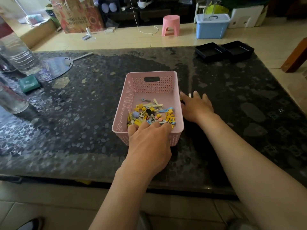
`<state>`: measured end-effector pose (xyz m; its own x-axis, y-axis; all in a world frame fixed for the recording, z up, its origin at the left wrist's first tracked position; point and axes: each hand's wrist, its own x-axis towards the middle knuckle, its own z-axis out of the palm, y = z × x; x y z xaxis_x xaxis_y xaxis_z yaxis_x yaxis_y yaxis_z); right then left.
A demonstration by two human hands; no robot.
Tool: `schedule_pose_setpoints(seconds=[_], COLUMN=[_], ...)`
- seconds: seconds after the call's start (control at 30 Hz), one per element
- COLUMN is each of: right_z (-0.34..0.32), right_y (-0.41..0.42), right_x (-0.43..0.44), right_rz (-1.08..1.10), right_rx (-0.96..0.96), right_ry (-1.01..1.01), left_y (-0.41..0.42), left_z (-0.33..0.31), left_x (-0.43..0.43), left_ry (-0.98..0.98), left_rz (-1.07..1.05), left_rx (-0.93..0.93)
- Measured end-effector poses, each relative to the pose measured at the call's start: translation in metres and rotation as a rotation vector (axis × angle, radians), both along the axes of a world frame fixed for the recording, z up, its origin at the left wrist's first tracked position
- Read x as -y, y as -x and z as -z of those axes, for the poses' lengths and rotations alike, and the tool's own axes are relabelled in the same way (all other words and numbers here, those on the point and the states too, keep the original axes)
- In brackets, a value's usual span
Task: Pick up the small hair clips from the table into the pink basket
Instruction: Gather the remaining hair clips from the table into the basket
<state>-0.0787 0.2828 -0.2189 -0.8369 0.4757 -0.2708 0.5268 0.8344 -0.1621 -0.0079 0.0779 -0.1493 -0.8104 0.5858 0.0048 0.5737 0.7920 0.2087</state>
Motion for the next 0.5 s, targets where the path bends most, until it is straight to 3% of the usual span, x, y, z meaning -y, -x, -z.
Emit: schedule_pose_setpoints(seconds=[0.17, 0.37, 0.5], right_z=[-0.006, -0.012, -0.023], right_y=[-0.002, -0.005, -0.008], right_x=[0.01, 0.012, 0.004], right_rz=[-0.065, -0.079, 0.102], right_rx=[-0.234, -0.334, -0.335], right_ry=[-0.156, -0.08, 0.088], left_y=[-0.001, -0.001, -0.001], left_z=[0.0, 0.0, -0.001], left_x=[0.0, 0.001, 0.001], left_ry=[0.009, -0.002, -0.002], left_rz=[-0.003, 0.0, 0.004], left_rx=[-0.006, -0.015, -0.007])
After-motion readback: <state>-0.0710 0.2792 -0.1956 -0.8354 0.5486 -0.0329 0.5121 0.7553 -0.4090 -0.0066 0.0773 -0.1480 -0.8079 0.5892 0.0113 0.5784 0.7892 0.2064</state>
